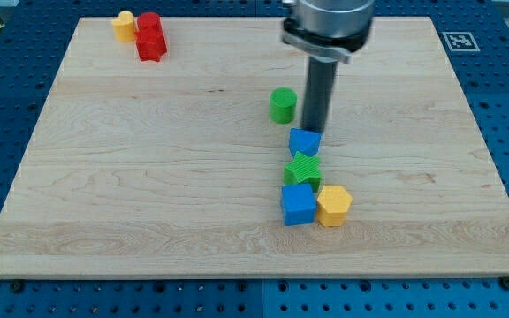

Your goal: Push the yellow hexagon towards the top left

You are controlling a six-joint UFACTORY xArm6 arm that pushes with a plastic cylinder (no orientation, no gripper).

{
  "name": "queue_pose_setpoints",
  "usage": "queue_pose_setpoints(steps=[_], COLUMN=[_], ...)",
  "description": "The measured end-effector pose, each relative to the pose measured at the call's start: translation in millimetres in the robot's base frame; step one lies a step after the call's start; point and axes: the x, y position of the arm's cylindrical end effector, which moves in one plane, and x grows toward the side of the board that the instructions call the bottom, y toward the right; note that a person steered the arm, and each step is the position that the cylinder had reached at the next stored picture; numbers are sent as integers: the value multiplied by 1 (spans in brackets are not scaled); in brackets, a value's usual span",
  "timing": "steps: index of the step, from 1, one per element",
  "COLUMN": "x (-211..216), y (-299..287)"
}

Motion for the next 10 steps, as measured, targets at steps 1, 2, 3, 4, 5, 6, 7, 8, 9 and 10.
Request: queue_pose_setpoints(steps=[1,2,3,4,5,6,7,8,9,10], x=[2,34,78,111,111,121,140,143,143,143], y=[48,67,67,67,67,44,9,-2,-2,22])
